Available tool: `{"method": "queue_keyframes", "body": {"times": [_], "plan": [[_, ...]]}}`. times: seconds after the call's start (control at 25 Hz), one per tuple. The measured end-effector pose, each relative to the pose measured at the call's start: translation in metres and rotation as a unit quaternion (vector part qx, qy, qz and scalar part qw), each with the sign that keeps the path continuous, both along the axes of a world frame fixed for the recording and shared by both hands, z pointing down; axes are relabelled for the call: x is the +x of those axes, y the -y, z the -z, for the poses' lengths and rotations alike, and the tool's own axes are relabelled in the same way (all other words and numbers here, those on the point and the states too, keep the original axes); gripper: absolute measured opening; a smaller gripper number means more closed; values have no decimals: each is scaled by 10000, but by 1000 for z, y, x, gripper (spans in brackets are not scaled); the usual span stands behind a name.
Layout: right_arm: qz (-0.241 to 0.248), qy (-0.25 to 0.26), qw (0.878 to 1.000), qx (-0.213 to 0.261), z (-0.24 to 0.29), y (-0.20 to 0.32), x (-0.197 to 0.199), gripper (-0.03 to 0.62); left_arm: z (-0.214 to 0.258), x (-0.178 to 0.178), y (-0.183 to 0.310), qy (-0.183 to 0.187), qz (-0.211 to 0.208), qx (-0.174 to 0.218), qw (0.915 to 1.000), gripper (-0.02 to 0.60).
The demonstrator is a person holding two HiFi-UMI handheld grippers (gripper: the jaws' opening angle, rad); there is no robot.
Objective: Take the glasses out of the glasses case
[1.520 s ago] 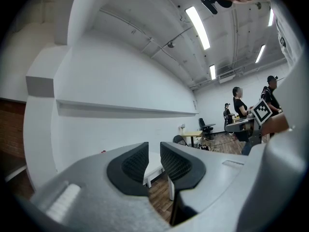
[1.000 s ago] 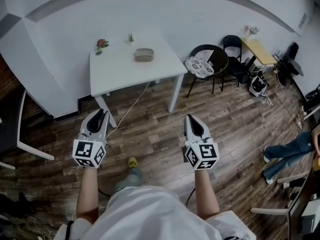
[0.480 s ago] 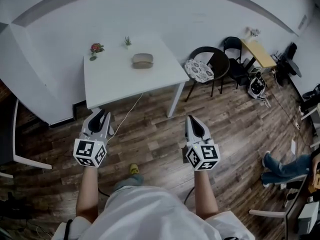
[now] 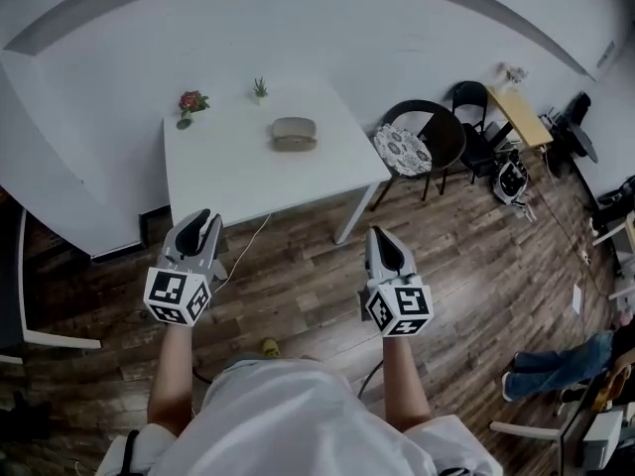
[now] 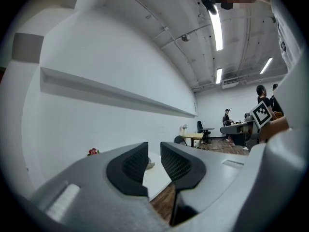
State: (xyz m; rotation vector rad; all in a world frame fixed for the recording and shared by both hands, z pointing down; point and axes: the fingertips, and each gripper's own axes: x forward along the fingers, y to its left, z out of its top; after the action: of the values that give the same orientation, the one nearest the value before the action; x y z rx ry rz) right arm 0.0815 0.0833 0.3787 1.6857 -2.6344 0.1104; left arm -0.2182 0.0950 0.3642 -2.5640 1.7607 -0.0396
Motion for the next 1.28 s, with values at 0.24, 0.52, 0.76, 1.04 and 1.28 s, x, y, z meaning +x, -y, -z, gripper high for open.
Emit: {"method": "queue_keyframes", "body": {"times": [0.24,0.52,0.76,1.04,1.28], "plan": [[-58,-107,9998,-126,-12,34,-15,3,-14,-13,38,-15,-123,-124,9998,92],[127,-266,9995,-99,-16,74,-32,3,-25,-12,80,17,-233,-234,9995,97],[178,-211,9995,-131,-26,129,-26,3,-35,-4,126,113,-203,-311,9992,101],[397,-231,9988,-159,-34,211,-16,3,-49,13,199,173,-101,-513,9985,104],[645,-177,9974,-251,-41,287,-7,3,-62,29,266,210,44,-716,9972,106]]}}
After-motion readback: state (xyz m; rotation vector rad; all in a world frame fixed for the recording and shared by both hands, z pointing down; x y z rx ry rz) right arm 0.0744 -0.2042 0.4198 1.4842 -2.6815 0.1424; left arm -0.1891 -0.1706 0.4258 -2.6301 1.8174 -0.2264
